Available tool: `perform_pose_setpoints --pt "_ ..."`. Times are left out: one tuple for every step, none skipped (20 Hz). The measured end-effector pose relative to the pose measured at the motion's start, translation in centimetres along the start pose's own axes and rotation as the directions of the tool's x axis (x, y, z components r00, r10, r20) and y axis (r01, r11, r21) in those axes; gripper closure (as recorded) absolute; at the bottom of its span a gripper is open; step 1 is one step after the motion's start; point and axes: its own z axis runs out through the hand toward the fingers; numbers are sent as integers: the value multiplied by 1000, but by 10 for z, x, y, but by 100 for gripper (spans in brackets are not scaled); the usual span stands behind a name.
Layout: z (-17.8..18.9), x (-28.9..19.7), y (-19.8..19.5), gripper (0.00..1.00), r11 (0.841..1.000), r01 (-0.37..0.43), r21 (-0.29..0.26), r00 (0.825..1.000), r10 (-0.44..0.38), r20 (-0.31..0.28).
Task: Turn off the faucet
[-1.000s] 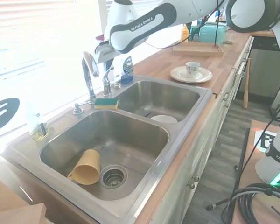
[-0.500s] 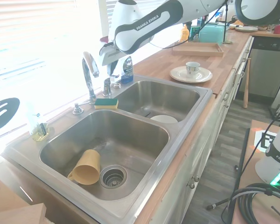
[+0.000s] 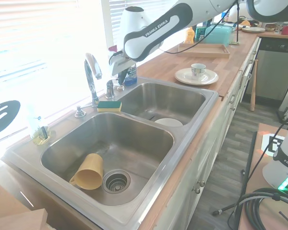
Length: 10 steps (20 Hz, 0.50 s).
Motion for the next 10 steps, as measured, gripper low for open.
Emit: perform_pose_setpoints --pt "-2 -7 2 100 1000 4 -25 1000 -3 31" --pt "-5 -15 4 100 999 8 -45 998 -5 60" --pt "-8 -22 7 100 998 13 -64 996 -7 85" --pt "-11 -28 10 100 996 17 -82 995 -8 104" --pt "-13 -32 15 100 995 18 -95 993 -7 116" --pt "-15 -37 21 100 994 18 -104 992 -5 125" --pt "-17 -41 27 100 994 18 -112 991 -3 132" --pt "-19 -46 32 100 992 19 -123 990 -1 143" --pt "-21 -52 38 100 991 22 -134 988 -1 155" --pt "-23 -59 44 100 989 26 -146 986 -1 169"
